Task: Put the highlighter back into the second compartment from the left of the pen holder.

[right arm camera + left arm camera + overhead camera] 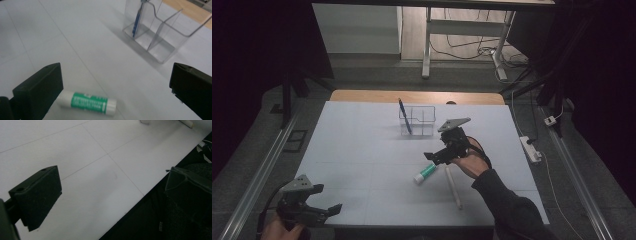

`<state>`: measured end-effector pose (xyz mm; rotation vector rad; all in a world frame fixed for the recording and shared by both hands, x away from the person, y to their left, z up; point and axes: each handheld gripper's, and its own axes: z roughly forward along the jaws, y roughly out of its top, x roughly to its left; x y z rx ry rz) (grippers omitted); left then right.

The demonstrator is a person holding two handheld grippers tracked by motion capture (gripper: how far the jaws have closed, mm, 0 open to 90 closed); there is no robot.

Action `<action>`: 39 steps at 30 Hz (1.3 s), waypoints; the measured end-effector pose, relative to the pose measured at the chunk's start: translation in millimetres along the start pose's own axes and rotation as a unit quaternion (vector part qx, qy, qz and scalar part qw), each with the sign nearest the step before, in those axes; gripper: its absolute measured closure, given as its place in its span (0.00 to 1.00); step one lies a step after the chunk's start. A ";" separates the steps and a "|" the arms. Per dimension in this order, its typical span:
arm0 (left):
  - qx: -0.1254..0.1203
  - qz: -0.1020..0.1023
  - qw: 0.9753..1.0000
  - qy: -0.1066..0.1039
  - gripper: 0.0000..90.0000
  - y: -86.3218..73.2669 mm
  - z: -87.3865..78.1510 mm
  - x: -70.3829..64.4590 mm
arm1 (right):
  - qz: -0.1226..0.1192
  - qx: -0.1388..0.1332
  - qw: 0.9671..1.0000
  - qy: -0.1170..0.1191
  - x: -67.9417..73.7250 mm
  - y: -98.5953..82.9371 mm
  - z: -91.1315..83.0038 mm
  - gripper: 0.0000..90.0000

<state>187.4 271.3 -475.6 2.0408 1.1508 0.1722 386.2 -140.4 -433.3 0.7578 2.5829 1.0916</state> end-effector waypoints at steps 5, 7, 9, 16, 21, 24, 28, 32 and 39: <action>0.001 0.000 1.000 0.000 0.01 0.2 0.2 -0.3 | 0.009 0.010 1.000 -0.018 3.3 -17.4 -12.6 0.00; 0.001 0.000 1.000 0.000 0.01 0.2 0.1 -0.2 | 0.011 0.016 0.999 -0.026 3.6 -24.2 -16.7 0.00; 0.001 0.000 1.000 0.001 0.01 0.3 0.2 -0.1 | 0.019 0.024 0.999 -0.032 4.3 -30.9 -20.2 0.00; 0.001 0.000 1.000 0.001 0.01 0.2 0.1 -0.2 | 0.039 0.044 0.997 -0.045 4.4 -52.3 -28.0 0.00; 0.000 -0.001 1.000 0.000 0.01 0.2 0.0 -0.1 | 0.046 0.054 0.997 -0.037 10.0 -64.9 -33.2 0.00; 0.000 0.000 1.000 0.001 0.01 0.1 -0.1 -0.2 | 0.045 0.064 0.996 -0.035 16.5 -73.1 -34.8 0.00; 0.000 -0.001 1.000 0.000 0.01 0.2 0.0 -0.1 | 0.040 0.086 0.995 -0.030 26.0 -85.6 -36.1 0.00; 0.000 0.000 1.000 0.000 0.01 0.3 0.0 -0.2 | 0.026 0.101 0.994 -0.026 37.2 -95.4 -37.1 0.02; 0.000 0.001 1.000 0.000 0.01 0.4 0.1 -0.2 | 0.012 0.112 0.994 0.014 52.3 -101.5 -42.5 0.44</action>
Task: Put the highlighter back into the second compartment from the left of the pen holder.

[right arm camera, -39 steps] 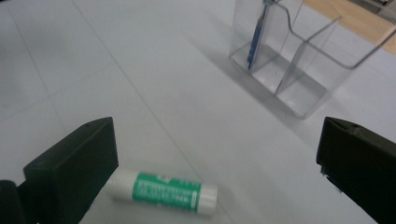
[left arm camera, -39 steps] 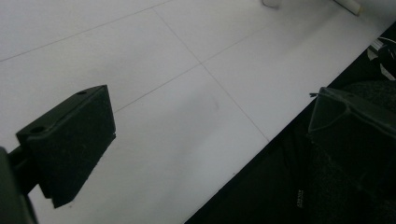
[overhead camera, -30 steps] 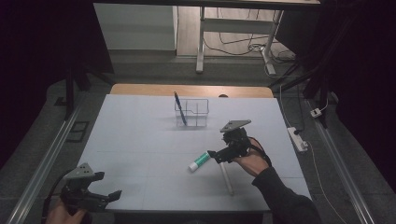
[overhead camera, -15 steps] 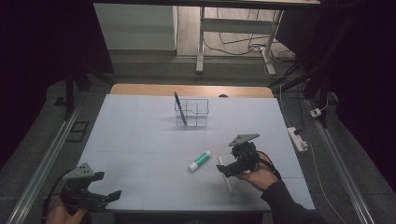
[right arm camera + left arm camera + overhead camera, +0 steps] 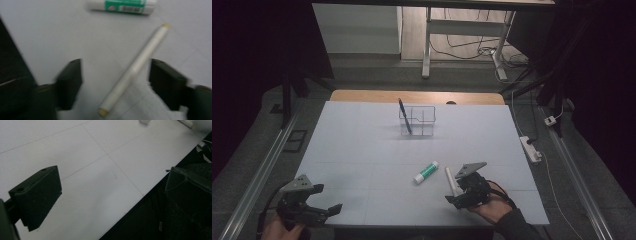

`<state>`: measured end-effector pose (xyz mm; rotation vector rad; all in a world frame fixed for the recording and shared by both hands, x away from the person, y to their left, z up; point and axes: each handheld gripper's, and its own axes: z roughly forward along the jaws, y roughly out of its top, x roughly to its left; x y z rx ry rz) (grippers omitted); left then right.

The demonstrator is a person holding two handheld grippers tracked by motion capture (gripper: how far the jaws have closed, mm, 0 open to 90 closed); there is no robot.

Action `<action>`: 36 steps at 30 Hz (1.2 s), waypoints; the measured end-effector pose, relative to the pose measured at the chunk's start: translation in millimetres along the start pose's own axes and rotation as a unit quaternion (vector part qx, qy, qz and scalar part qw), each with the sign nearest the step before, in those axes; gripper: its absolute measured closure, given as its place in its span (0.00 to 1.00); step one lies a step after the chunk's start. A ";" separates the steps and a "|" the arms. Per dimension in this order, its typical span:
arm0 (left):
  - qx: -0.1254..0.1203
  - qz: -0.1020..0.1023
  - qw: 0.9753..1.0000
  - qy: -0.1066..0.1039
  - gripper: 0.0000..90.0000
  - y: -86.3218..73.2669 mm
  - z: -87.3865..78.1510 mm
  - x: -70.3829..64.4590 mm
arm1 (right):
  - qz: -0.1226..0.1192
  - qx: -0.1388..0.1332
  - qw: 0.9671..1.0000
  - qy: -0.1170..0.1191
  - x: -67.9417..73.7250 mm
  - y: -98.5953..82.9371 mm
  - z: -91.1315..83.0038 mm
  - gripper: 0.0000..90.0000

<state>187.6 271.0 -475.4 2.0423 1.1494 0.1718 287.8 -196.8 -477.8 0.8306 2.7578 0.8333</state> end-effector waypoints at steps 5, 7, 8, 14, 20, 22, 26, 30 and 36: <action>0.000 0.002 1.000 0.000 0.01 0.2 0.3 -0.3 | -0.015 0.025 0.999 0.018 0.1 -2.2 5.2 0.75; 0.000 0.002 1.000 0.000 0.01 0.3 0.3 -0.2 | -0.024 0.035 0.999 0.023 0.8 -3.1 8.9 0.85; 0.001 0.002 1.000 0.000 0.01 0.3 0.4 -0.1 | -0.027 0.040 0.999 0.024 1.3 -2.9 10.6 0.90; 0.003 0.004 1.000 0.001 0.01 0.5 0.6 -0.5 | -0.035 0.054 0.998 0.020 0.8 -2.0 16.2 0.99; 0.003 0.004 1.000 0.001 0.01 0.5 0.6 -0.6 | -0.029 0.063 0.997 0.022 -4.6 -3.3 19.9 0.99; 0.003 0.004 1.000 0.000 0.01 0.5 0.7 -0.8 | -0.024 0.062 0.998 0.023 -6.8 -4.0 19.1 0.99; 0.002 0.004 1.000 0.000 0.01 0.5 0.6 -0.9 | -0.020 0.068 0.997 0.024 -10.7 -5.8 18.5 0.99; 0.002 0.004 1.000 0.000 0.01 0.4 0.6 -0.9 | -0.018 0.078 0.997 0.021 -13.5 -7.6 19.0 0.99; 0.002 0.005 1.000 0.000 0.01 0.4 0.5 -1.0 | -0.009 0.080 0.997 0.011 -23.4 -11.7 14.6 0.99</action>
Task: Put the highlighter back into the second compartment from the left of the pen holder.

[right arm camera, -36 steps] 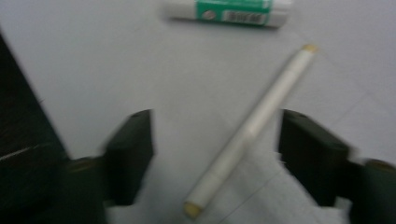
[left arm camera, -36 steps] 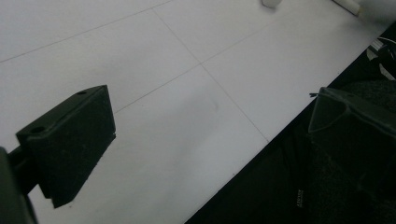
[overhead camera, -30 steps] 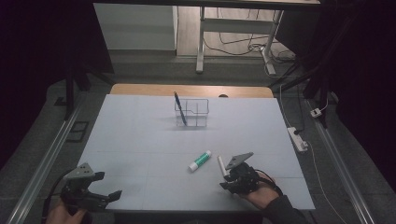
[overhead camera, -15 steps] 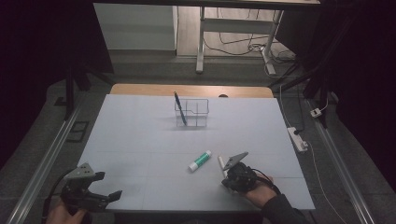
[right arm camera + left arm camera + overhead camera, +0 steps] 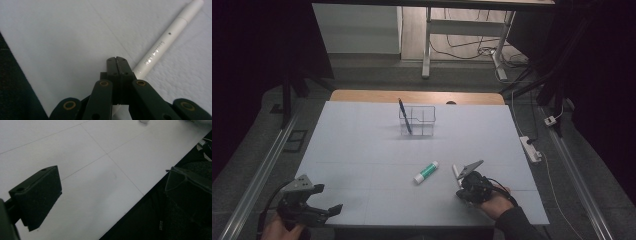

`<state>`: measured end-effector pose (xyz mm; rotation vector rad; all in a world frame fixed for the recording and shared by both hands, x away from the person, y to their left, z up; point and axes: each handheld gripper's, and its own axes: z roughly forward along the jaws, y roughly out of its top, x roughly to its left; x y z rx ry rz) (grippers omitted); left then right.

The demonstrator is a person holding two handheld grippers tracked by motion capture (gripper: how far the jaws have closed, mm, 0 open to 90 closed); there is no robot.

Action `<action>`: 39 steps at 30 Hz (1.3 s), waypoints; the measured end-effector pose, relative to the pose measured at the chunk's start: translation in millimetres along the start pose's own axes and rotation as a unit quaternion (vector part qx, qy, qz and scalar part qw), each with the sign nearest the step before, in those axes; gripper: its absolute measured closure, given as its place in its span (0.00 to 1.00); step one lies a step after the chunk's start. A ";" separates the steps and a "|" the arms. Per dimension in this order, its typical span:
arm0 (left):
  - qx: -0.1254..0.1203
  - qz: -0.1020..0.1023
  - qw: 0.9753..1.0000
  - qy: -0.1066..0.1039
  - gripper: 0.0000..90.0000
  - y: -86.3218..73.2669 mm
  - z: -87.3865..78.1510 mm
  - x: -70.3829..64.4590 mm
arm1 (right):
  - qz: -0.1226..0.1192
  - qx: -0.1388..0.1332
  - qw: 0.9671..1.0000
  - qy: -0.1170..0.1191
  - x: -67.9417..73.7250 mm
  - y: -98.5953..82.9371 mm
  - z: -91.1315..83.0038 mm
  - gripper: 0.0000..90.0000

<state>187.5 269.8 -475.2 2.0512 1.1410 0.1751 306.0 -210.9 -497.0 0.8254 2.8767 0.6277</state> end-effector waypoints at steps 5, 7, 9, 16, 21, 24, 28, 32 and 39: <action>0.000 0.000 1.000 0.000 0.01 0.0 0.0 0.0 | 0.012 -0.001 1.000 -0.006 -10.7 -5.7 -4.0 0.99; 0.000 0.000 1.000 0.000 0.01 0.0 0.0 -0.1 | 0.016 -0.001 1.000 -0.008 -14.4 -7.8 -5.4 0.99; 0.000 0.000 1.000 0.000 0.01 0.0 0.0 -0.1 | 0.019 0.000 1.000 -0.008 -17.8 -9.9 -6.4 0.99; 0.000 0.000 1.000 0.000 0.01 0.0 -0.1 0.0 | 0.029 0.002 0.999 -0.013 -27.5 -15.8 -9.7 0.99; 0.000 0.001 1.000 0.000 0.01 0.1 0.0 -0.1 | 0.039 0.004 0.999 -0.018 -34.9 -20.3 -12.0 0.99; -0.001 0.001 1.000 0.000 0.01 0.0 -0.1 0.0 | 0.046 0.004 0.999 -0.021 -39.2 -23.3 -13.5 0.99; 0.000 0.001 1.000 0.000 0.01 0.1 0.0 -0.2 | 0.052 0.002 0.998 -0.021 -45.3 -27.6 -16.0 0.99; -0.001 0.001 1.000 -0.001 0.01 0.0 -0.2 0.0 | 0.063 0.003 0.998 -0.022 -52.1 -33.4 -18.3 0.99; -0.001 0.001 1.000 -0.001 0.01 0.1 0.0 -0.1 | 0.087 -0.004 0.996 -0.030 -64.2 -44.4 -24.4 0.99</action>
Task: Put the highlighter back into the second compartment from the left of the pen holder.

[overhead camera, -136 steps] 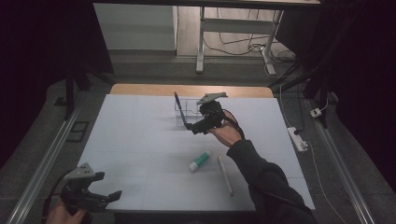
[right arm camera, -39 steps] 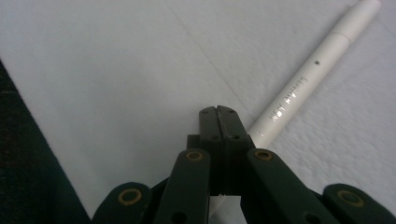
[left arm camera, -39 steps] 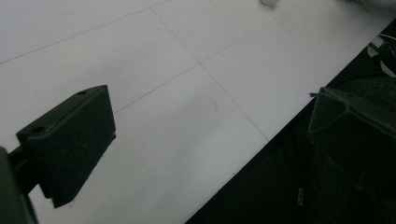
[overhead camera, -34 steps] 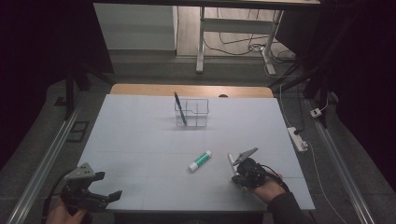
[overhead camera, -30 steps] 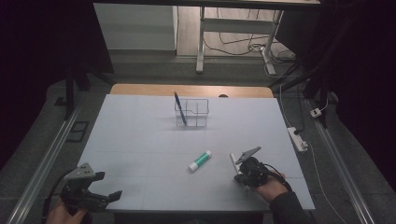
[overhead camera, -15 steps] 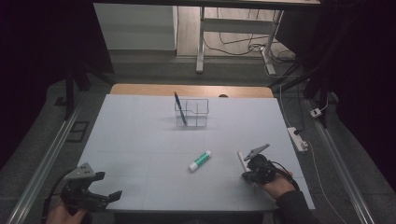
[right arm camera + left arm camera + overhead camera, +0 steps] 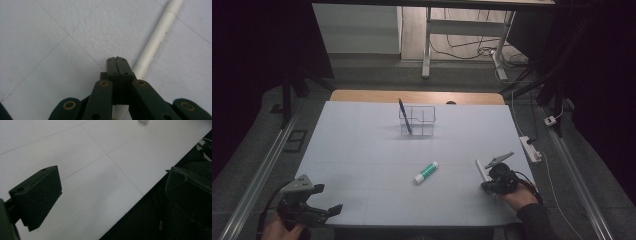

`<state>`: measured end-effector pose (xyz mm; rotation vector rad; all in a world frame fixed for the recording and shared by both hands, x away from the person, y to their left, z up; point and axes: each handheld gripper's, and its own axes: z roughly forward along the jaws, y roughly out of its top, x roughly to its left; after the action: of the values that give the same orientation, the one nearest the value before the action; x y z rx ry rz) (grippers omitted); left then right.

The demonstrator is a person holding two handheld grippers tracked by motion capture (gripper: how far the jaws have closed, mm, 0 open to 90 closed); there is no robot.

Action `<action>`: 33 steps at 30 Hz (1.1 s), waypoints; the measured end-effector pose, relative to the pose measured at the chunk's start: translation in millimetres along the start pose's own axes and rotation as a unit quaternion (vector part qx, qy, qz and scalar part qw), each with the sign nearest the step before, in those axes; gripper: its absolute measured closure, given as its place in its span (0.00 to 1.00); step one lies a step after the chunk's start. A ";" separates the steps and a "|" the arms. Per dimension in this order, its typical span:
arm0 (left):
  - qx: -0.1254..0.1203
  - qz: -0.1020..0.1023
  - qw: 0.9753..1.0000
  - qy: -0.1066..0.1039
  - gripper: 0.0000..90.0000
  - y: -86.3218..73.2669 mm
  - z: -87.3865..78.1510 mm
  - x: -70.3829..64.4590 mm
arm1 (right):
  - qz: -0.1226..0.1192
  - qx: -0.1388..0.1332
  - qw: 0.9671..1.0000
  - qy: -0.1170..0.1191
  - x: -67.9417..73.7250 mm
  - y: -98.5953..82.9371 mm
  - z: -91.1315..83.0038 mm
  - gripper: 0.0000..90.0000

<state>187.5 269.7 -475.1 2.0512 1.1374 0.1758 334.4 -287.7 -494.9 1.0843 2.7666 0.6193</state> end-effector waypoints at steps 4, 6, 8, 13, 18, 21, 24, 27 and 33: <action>0.001 0.000 1.000 0.000 0.01 0.1 0.2 -0.1 | 0.006 -0.002 1.000 -0.001 -3.7 -2.4 -1.5 0.99; 0.001 0.000 1.000 0.000 0.01 0.1 0.1 0.1 | 0.014 -0.010 1.000 0.005 -3.4 -1.9 -3.9 0.99; 0.001 0.000 1.000 0.000 0.01 0.2 0.2 0.1 | 0.018 -0.022 1.000 0.001 -2.2 -0.2 -8.2 0.95; 0.002 0.001 1.000 0.001 0.01 0.5 0.5 0.3 | 0.045 -0.048 0.997 -0.033 -3.8 3.9 -18.4 0.70; 0.003 0.000 1.000 0.001 0.01 0.9 0.9 0.3 | 0.070 -0.057 0.995 -0.041 -8.2 9.8 -19.3 0.40; 0.003 0.000 1.000 0.001 0.01 1.0 1.1 0.4 | 0.080 -0.064 0.993 -0.050 -10.5 14.8 -17.0 0.20; 0.003 0.000 1.000 0.001 0.01 1.1 1.2 0.6 | 0.090 -0.064 0.992 -0.061 -14.1 21.5 -12.8 0.05; 0.003 -0.001 1.000 0.000 0.01 1.2 1.3 0.8 | 0.108 -0.063 0.990 -0.067 -19.3 28.9 -7.6 0.00; 0.004 0.000 1.000 0.001 0.01 1.3 1.4 0.7 | 0.114 -0.041 0.988 -0.095 -29.0 39.5 6.7 0.00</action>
<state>189.4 269.1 -475.4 2.0578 1.1404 0.1731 382.3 -278.7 -486.3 1.3757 2.4553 0.6108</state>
